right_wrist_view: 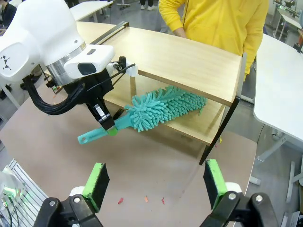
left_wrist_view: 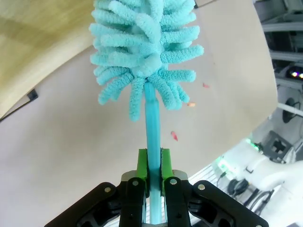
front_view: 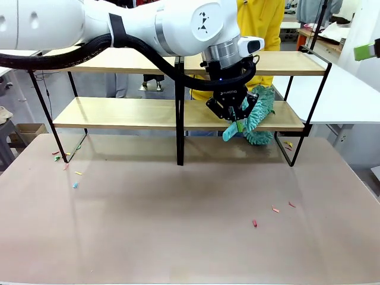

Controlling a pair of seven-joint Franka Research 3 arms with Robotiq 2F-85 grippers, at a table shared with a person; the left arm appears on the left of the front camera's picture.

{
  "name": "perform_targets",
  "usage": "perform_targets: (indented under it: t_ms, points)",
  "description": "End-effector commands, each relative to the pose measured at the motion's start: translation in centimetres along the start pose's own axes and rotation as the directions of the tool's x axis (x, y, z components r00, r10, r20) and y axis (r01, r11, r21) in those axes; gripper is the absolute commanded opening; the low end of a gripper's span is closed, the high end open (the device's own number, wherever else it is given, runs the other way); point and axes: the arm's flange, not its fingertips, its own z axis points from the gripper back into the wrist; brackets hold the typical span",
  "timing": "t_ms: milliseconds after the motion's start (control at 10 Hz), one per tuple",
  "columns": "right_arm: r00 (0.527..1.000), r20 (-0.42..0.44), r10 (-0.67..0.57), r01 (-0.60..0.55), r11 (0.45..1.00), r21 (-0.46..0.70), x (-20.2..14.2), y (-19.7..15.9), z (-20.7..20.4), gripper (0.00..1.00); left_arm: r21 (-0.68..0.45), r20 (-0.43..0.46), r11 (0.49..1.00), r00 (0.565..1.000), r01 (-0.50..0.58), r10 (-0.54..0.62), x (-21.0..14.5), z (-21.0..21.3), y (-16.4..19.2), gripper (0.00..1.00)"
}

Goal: Clean the shelves.
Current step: Clean another randomly selected level of the Shelf with the Duster.

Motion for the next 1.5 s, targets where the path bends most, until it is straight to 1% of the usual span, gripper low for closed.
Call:
perform_targets:
  t_ms: [0, 100, 200, 300, 400, 500, 700, 800, 1000, 1100, 1200, 1300, 1400]
  points:
    - [1.0, 0.002, -0.002, 0.002, 1.0, 0.006, 0.0, -0.1, 0.0, 1.0, -0.011, -0.058, 0.997, 0.995, 0.082, -0.082, 0.2, 1.0, 0.2, 0.12]
    - [1.0, 0.002, -0.002, 0.002, 1.0, 0.006, 0.0, -0.1, 0.0, 1.0, -0.041, -0.098, 0.99, 0.985, 0.136, -0.139, -0.3, 1.6, 0.6, 0.12]
    - [1.0, 0.002, -0.002, 0.002, 1.0, 0.006, 0.0, -0.1, 0.0, 1.0, -0.098, -0.173, 0.974, 0.96, 0.205, -0.22, -1.2, 2.1, 1.1, 0.12]
    - [1.0, 0.002, -0.002, 0.002, 1.0, 0.006, 0.0, -0.1, 0.0, 1.0, -0.112, -0.294, 0.946, 0.899, 0.305, -0.325, -3.1, 2.7, 2.1, 0.12]
    - [1.0, 0.002, -0.002, 0.002, 1.0, 0.006, 0.0, -0.1, 0.0, 1.0, -0.205, -0.393, 0.885, 0.793, 0.418, -0.465, -5.3, 3.8, 3.3, 0.12]
    - [1.0, 0.002, -0.002, 0.002, 1.0, 0.006, 0.0, -0.1, 0.0, 1.0, -0.241, -0.398, 0.864, 0.767, 0.442, -0.503, -6.9, 4.8, 4.5, 0.12]
    - [1.0, 0.002, -0.002, 0.002, 1.0, 0.006, 0.0, -0.1, 0.0, 1.0, -0.271, -0.332, 0.846, 0.78, 0.46, -0.53, -9.0, 7.0, 5.6, 0.12]
    - [1.0, 0.002, -0.002, 0.002, 1.0, 0.006, 0.0, -0.1, 0.0, 1.0, -0.303, -0.3, 0.827, 0.776, 0.473, -0.554, -9.5, 7.7, 5.8, 0.12]
    - [1.0, 0.002, -0.002, 0.002, 1.0, 0.006, 0.0, -0.1, 0.0, 1.0, -0.326, -0.27, 0.82, 0.784, 0.472, -0.559, -10.4, 8.3, 6.2, 0.12]
    - [1.0, 0.002, -0.002, 0.002, 1.0, 0.006, 0.0, -0.1, 0.0, 1.0, -0.376, -0.25, 0.8, 0.781, 0.467, -0.573, -11.6, 9.4, 7.3, 0.12]
    - [1.0, 0.002, -0.002, 0.002, 1.0, 0.006, 0.0, -0.1, 0.0, 1.0, -0.396, -0.214, 0.779, 0.776, 0.485, -0.593, -13.7, 11.3, 9.3, 0.12]
    - [1.0, 0.002, -0.002, 0.002, 1.0, 0.006, 0.0, -0.1, 0.0, 1.0, -0.326, -0.108, 0.796, 0.816, 0.511, -0.568, -16.6, 13.3, 12.3, 0.12]
    - [1.0, 0.002, -0.002, 0.002, 1.0, 0.006, 0.0, -0.1, 0.0, 1.0, -0.28, -0.016, 0.799, 0.83, 0.532, -0.558, -20.1, 15.7, 16.0, 0.12]
